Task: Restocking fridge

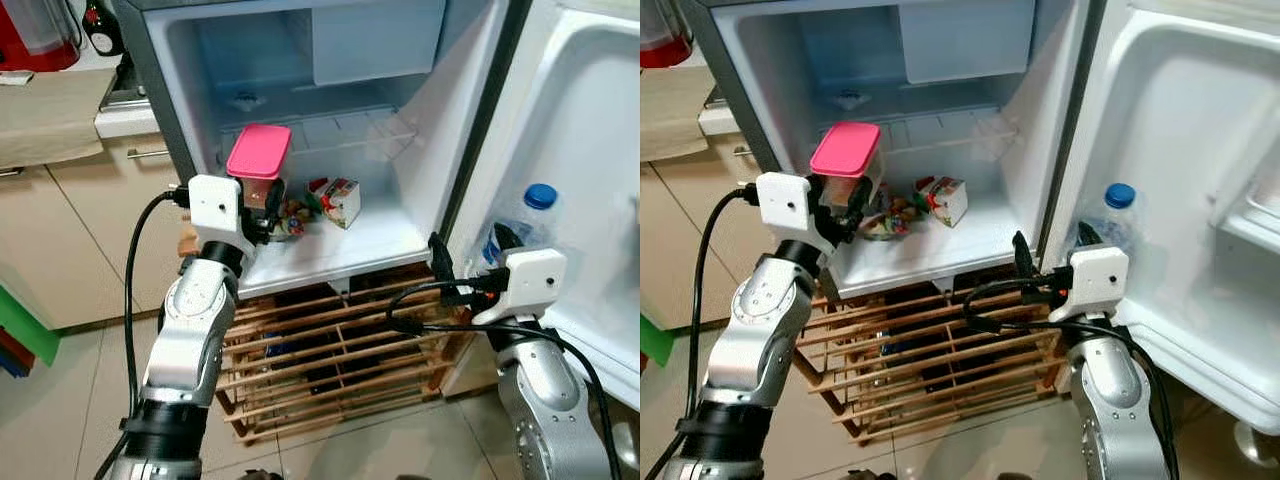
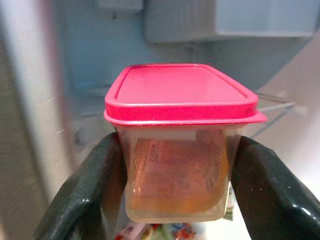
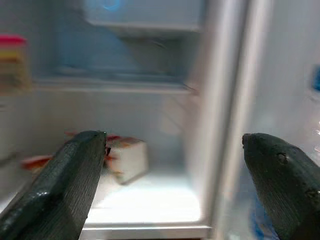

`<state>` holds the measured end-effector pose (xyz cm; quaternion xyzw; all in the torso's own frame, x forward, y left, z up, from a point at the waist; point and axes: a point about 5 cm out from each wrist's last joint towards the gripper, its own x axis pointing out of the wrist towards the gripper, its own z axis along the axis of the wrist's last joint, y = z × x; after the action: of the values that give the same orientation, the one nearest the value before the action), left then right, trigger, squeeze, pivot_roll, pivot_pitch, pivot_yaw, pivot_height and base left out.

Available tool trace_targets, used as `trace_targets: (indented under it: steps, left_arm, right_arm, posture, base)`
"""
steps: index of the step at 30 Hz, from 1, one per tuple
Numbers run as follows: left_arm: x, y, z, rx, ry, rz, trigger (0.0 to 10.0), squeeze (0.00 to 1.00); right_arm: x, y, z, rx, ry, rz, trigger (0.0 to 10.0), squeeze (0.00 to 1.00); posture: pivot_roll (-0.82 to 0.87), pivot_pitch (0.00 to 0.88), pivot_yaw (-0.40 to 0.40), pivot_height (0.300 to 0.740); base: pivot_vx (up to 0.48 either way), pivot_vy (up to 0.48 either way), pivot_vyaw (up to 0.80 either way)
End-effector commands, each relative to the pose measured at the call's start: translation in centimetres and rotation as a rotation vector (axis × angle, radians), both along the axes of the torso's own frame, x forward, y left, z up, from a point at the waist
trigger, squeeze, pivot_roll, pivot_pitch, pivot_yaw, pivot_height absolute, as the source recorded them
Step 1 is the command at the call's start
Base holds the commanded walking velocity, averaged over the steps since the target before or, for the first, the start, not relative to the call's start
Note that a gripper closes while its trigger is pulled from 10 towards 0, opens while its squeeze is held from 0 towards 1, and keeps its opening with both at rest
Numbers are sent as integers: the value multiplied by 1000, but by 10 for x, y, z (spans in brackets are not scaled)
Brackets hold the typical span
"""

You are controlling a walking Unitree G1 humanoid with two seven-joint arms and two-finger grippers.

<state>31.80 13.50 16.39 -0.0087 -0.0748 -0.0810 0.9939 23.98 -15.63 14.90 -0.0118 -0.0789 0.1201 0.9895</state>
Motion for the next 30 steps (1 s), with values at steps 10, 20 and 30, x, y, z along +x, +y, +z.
trace_targets:
  steps: [10, 20, 30]
  left_arm:
    - [23, 0, 10, -11, -17, 28, 10000, 0]
    - [30, 5, 1, -10, 0, 71, 10000, 0]
    - [53, -51, 15, -38, -1, -79, 10000, 0]
  right_arm:
    - [-2, -34, -2, -139, 55, -122, 10000, 0]
    - [-1, -45, 1, -133, 64, -111, 10000, 0]
    - [0, 8, 2, -45, 82, 141, 10000, 0]
  posture:
    - [-164, 0, 80, 736]
    - [-164, 0, 76, 736]
    - [-173, 9, 99, 736]
  base:
    - [0, 0, 0]
    - [0, 0, 0]
    - [0, 0, 0]
